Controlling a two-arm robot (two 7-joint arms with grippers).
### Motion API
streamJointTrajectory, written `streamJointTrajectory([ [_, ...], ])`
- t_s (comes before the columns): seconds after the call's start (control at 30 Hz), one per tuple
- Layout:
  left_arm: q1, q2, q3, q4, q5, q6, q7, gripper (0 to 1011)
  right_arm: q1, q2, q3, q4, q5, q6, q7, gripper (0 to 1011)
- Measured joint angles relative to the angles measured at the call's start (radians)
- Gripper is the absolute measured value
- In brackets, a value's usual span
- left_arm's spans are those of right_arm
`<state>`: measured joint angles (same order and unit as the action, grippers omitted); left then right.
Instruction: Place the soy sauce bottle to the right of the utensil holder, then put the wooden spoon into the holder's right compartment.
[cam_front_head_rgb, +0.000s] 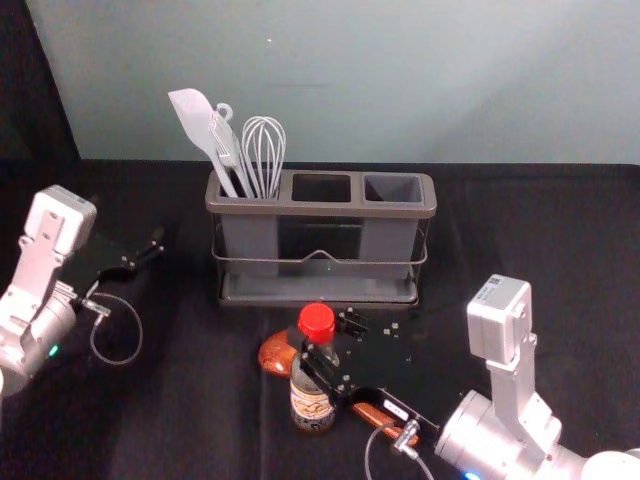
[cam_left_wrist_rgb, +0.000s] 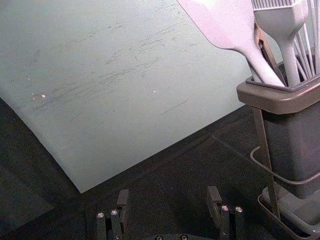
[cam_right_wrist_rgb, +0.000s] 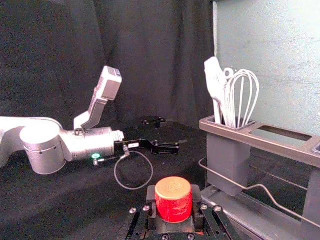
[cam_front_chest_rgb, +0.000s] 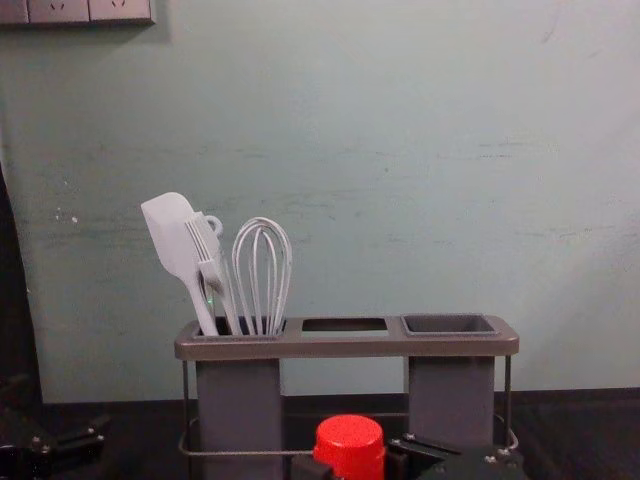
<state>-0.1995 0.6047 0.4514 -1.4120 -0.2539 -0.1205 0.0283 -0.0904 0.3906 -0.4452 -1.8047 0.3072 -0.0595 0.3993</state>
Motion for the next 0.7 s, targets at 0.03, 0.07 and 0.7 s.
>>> streamJointTrajectory([
  [0.03, 0.0, 0.0, 0.0, 0.0, 0.0, 0.0, 0.0, 1000, -0.001, 0.0, 0.001, 0.0, 0.001, 0.0, 0.0, 383],
  [0.07, 0.0, 0.0, 0.0, 0.0, 0.0, 0.0, 0.0, 1000, -0.002, 0.0, 0.002, -0.001, 0.001, -0.001, 0.001, 383],
  [0.7, 0.0, 0.0, 0.0, 0.0, 0.0, 0.0, 0.0, 1000, -0.073, 0.042, 0.093, -0.133, 0.033, -0.048, -0.012, 383],
])
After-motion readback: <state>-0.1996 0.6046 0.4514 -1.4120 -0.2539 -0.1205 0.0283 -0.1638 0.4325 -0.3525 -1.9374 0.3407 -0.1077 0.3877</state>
